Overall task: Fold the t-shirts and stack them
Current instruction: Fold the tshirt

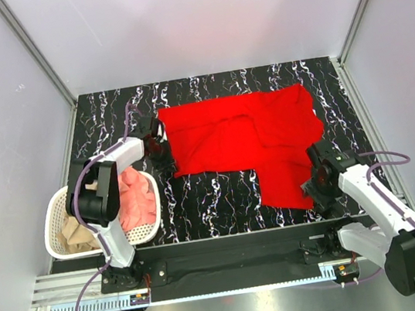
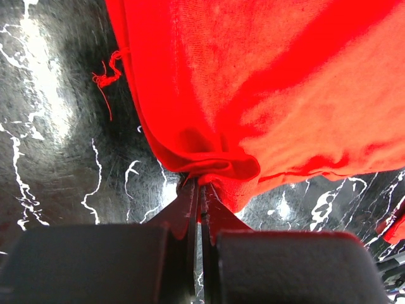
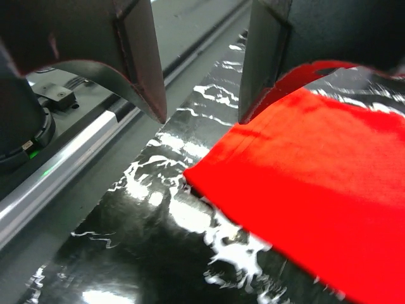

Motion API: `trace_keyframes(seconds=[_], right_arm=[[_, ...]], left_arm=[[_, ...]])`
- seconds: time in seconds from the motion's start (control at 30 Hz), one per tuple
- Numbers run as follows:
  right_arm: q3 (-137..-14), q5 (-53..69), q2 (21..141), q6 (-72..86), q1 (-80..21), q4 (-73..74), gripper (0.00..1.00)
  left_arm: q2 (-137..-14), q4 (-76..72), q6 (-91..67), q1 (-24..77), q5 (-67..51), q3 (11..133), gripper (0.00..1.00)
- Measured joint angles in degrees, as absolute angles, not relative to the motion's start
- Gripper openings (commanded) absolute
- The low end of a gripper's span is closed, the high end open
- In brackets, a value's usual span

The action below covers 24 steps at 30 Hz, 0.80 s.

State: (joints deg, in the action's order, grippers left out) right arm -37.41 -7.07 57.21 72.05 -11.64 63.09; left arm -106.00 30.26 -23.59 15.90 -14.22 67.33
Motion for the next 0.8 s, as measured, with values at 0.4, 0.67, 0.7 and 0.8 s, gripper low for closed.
trace_keyframes(seconds=[0.4,0.67,0.7,0.8], right_arm=[[-30.70,-11.33,59.16,84.66,-11.51,58.00,0.53],[-32.03,-14.50,64.77,84.36,-11.09,55.18,0.51],[-32.40,-14.50,65.63,84.16,-11.09,55.00,0.50],[-32.73,-14.46,66.61,83.57,-11.09,53.93,0.48]], left_arm=[[-105.12,29.47,-23.57,15.90,-15.51,65.47,0.00],[-105.06,29.43,-23.57,15.90,-15.92,65.47,0.00],[-105.06,29.43,-23.55,15.90,-15.97,65.47,0.00],[-105.06,29.43,-23.57,15.90,-16.14,65.47,0.00]])
